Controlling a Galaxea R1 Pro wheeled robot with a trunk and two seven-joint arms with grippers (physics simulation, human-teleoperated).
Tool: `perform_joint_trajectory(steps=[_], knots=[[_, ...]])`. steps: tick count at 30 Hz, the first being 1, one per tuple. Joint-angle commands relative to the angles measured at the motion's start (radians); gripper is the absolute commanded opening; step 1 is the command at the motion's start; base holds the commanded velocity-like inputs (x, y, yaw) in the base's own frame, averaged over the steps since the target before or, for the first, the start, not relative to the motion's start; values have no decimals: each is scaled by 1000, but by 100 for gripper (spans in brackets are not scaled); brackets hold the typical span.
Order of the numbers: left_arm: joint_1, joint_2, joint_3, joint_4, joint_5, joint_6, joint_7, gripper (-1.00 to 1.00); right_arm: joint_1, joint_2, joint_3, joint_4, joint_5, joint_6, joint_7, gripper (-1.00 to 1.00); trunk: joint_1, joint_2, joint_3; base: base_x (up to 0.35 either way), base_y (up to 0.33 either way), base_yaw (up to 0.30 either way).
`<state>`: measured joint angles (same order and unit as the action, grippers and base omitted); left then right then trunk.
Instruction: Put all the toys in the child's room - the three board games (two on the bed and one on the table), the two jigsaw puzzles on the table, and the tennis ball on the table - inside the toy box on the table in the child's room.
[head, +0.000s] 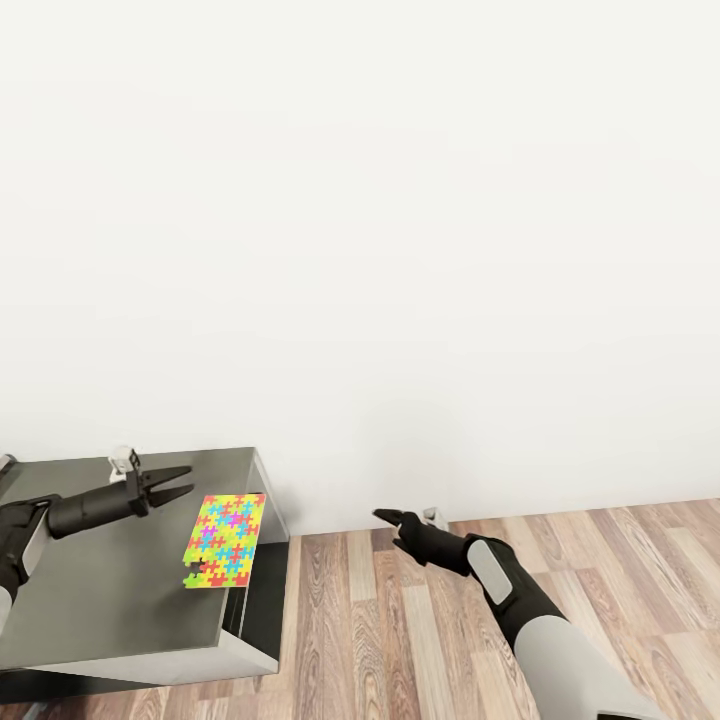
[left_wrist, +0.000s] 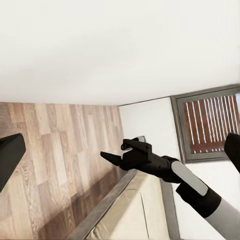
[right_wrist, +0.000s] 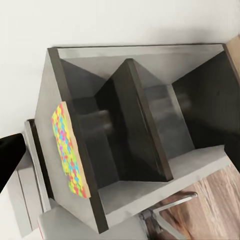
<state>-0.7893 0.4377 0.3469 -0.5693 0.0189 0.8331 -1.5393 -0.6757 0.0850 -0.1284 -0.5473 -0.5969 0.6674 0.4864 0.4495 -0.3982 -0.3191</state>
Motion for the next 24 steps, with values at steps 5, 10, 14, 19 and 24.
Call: perform_joint_trajectory(steps=[5, 10, 14, 19, 24], knots=[[0, 0, 0, 0, -2, 10, -21, 100, -1, 14, -9, 0, -1, 11, -6, 100, 1, -2, -2, 0, 0, 0], [4, 0, 0, 0, -1, 9, -27, 100, -1, 20, -8, 0, -1, 15, -8, 100, 1, -2, -2, 0, 0, 0], [10, 1, 0, -1, 0, 9, -32, 100, -1, 35, -8, 0, 0, 18, -9, 100, 1, -2, -2, 0, 0, 0], [18, 4, 0, -14, 0, 10, -32, 100, -1, 51, -6, 0, 1, 20, -10, 100, 1, -2, -2, 0, 0, 0], [46, 19, -1, -84, 1, 26, -32, 100, -1, 60, -2, -3, 6, 21, -29, 100, 1, -2, -2, 0, 0, 0]])
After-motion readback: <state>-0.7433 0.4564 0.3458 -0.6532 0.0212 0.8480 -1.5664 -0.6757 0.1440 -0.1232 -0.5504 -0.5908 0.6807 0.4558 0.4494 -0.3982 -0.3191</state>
